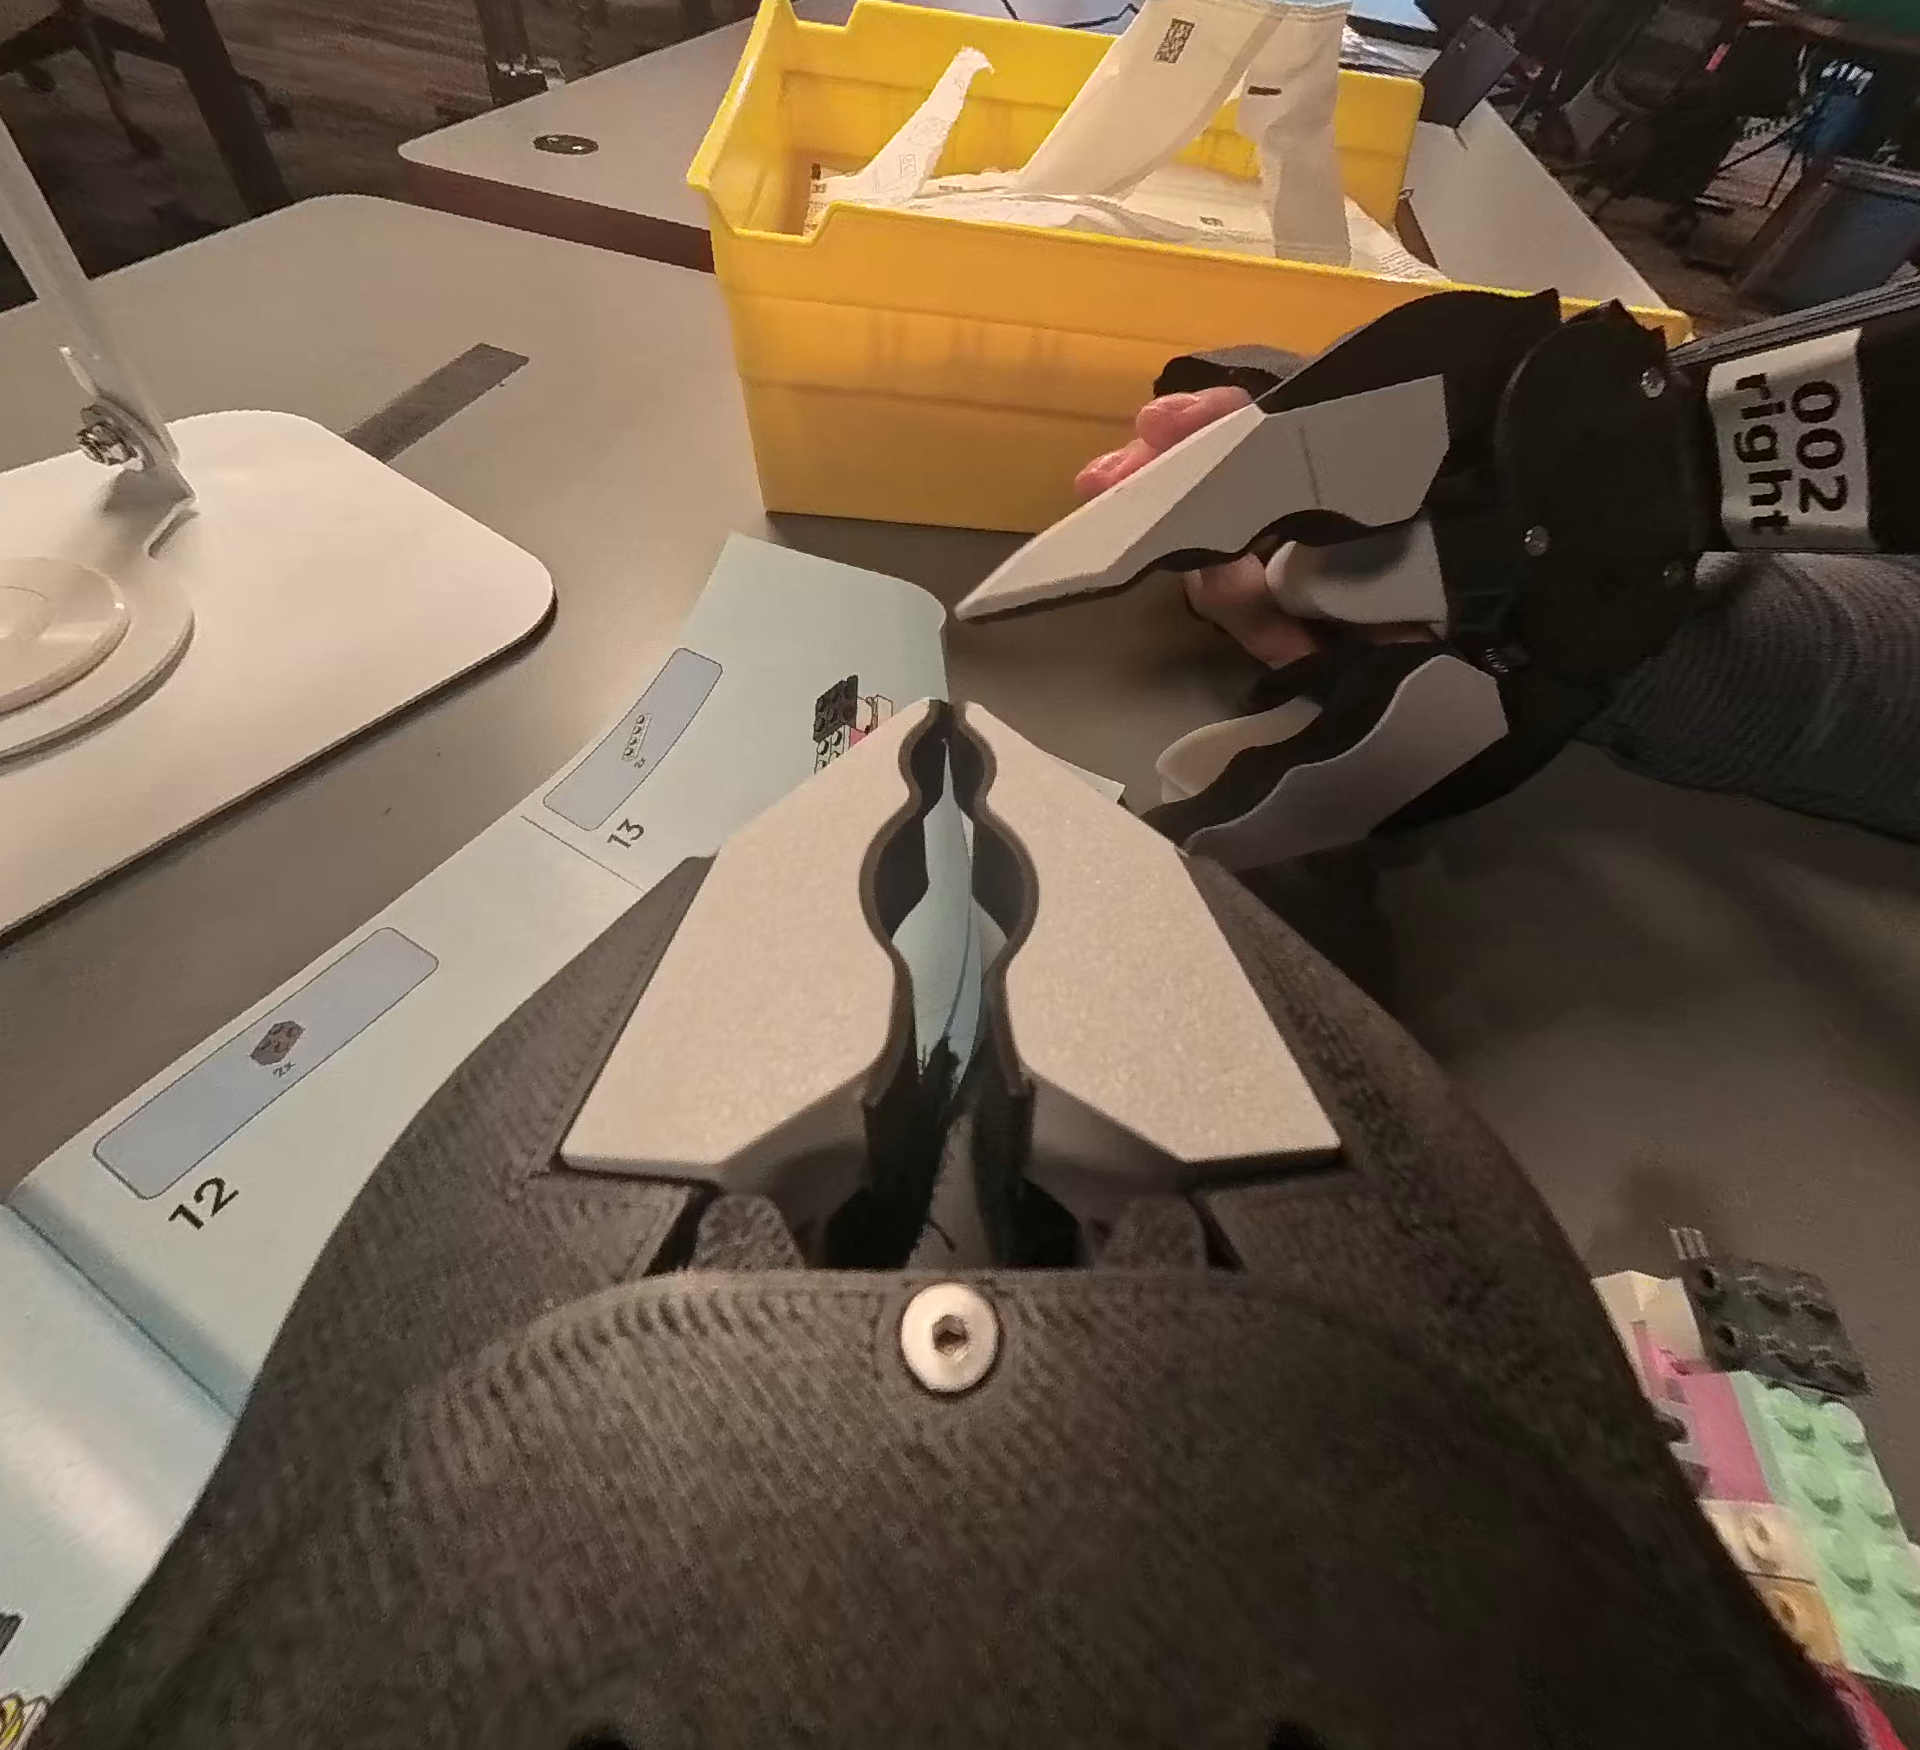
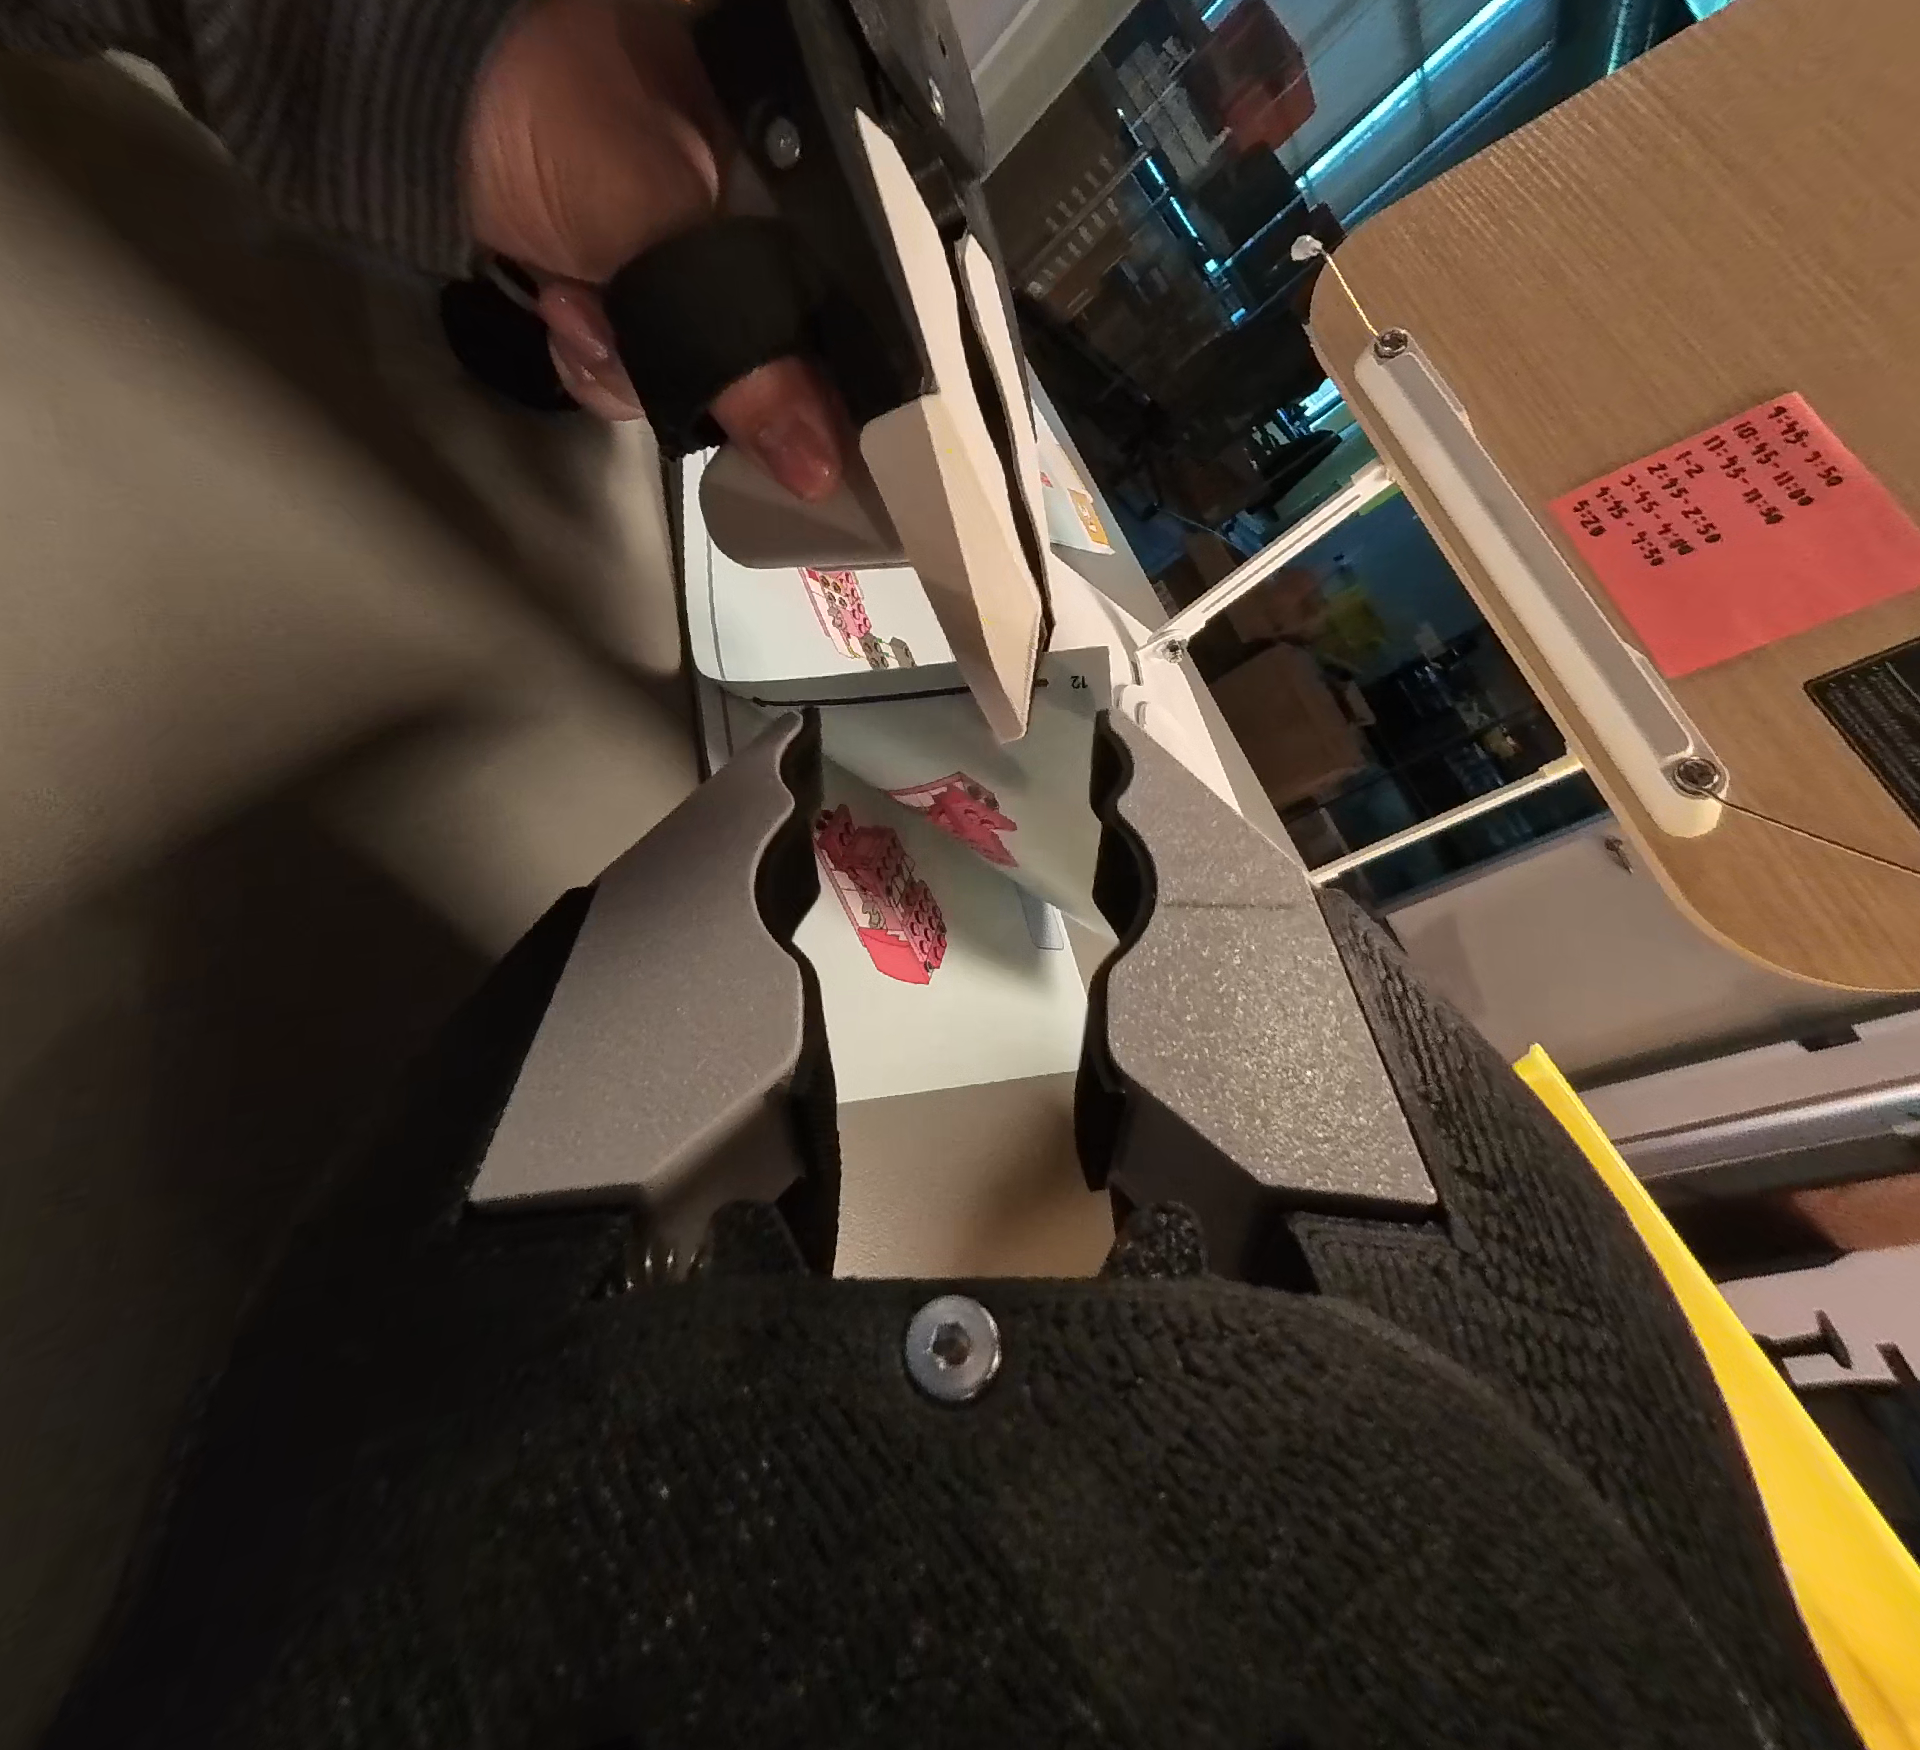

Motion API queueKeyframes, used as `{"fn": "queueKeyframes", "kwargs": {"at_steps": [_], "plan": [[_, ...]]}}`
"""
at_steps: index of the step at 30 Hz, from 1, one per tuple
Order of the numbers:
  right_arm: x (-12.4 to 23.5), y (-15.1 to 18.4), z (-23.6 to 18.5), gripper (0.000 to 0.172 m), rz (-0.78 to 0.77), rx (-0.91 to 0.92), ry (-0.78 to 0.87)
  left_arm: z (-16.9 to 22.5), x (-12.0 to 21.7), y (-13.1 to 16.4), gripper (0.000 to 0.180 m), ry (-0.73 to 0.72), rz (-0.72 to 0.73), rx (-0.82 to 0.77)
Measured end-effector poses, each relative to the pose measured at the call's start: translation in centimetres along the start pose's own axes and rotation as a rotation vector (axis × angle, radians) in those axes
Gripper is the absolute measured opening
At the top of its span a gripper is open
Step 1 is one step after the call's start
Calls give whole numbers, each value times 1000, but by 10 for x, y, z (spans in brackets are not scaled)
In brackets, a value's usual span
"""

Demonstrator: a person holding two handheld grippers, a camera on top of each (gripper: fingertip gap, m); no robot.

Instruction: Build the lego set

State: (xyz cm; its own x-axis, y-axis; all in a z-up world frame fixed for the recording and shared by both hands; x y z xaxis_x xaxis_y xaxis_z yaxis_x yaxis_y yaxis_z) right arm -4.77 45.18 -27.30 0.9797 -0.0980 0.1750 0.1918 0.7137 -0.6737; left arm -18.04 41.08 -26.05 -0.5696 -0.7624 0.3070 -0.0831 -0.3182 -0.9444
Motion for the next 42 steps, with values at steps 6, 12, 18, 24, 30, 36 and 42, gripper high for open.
{"fn": "queueKeyframes", "kwargs": {"at_steps": [6,12,18,24,30,36,42], "plan": [[0,2,1,50,-16,-12,4,3,0,-2,7,103,46,60],[0,5,3,44,-34,-31,2,4,0,-2,10,155,59,96],[-1,9,4,41,-74,-55,-6,3,3,-4,0,210,119,140],[-2,11,4,42,-93,-73,-12,6,2,-4,6,286,117,157],[-3,10,3,42,-86,-64,-17,9,-1,-3,5,296,88,147],[-3,10,2,42,-84,-63,-20,8,-1,-3,0,279,86,134],[-3,10,2,42,-84,-63,-21,9,-1,-4,0,280,88,120]]}}
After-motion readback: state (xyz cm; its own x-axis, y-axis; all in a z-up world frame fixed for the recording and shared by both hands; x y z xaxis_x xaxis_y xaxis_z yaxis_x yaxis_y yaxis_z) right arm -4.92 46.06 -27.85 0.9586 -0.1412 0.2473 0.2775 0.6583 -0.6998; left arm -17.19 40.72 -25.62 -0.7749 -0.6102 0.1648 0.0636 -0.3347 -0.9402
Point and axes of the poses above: each gripper's, where its closed fingertips meet, x back along the fingers, y out of its underside, z = x × y across the jaws, the point moved 9 cm from there along x, back along the fingers
